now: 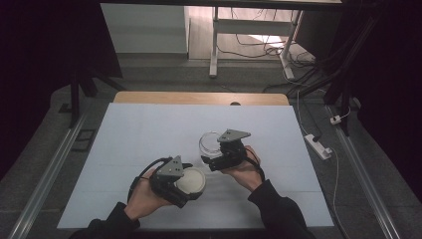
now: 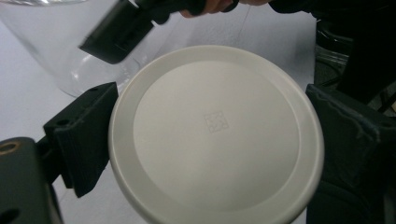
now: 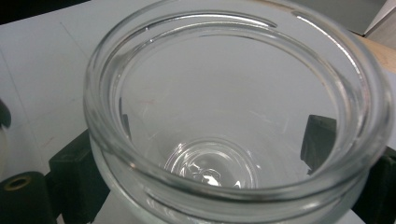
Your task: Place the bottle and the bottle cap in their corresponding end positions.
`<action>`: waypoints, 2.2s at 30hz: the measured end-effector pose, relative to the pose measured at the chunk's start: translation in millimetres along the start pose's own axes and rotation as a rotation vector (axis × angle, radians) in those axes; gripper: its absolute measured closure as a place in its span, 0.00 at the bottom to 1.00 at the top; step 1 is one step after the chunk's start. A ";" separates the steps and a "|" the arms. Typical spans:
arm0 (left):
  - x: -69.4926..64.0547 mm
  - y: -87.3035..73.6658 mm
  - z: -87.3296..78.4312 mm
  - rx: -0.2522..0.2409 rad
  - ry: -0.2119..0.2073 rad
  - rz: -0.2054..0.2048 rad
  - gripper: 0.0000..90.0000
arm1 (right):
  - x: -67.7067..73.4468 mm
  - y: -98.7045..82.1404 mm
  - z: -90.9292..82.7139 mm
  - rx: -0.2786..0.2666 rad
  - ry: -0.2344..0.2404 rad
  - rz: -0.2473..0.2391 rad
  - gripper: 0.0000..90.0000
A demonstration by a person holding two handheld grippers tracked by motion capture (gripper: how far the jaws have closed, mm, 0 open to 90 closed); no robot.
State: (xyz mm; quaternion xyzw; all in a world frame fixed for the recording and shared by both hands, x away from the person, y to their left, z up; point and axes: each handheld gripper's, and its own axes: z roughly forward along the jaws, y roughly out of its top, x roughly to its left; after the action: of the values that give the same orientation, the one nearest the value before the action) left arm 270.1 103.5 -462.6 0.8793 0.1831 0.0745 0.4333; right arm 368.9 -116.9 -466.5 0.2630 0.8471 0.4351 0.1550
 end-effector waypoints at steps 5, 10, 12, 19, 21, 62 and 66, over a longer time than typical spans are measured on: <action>-0.6 -1.7 7.9 0.003 0.008 0.001 0.09 | -4.4 3.3 5.2 -0.001 -0.009 0.008 0.07; 1.7 -3.9 17.2 0.004 0.001 -0.010 0.09 | -9.9 5.6 10.5 0.000 -0.022 0.017 0.07; 2.4 -4.8 21.4 -0.003 -0.004 -0.026 0.09 | -10.8 5.8 11.3 0.000 -0.025 0.018 0.07; 5.2 -6.0 31.6 -0.007 -0.006 -0.025 0.09 | -20.3 8.0 22.0 0.010 -0.047 0.026 0.07; 6.3 -6.2 34.4 -0.009 -0.006 -0.024 0.09 | -22.4 9.0 25.6 0.011 -0.054 0.029 0.07; 21.4 -20.4 80.9 0.030 0.024 -0.013 0.09 | -49.1 25.1 82.6 0.032 -0.091 0.051 0.07; 23.0 -20.9 83.1 0.048 0.031 -0.015 0.09 | -49.0 23.6 86.6 0.038 -0.095 0.045 0.07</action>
State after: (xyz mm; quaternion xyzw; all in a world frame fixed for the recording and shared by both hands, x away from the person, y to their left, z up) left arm 310.0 63.0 -530.7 0.8867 0.1980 0.0803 0.4100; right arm 458.6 -77.1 -495.2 0.3052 0.8407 0.4094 0.1800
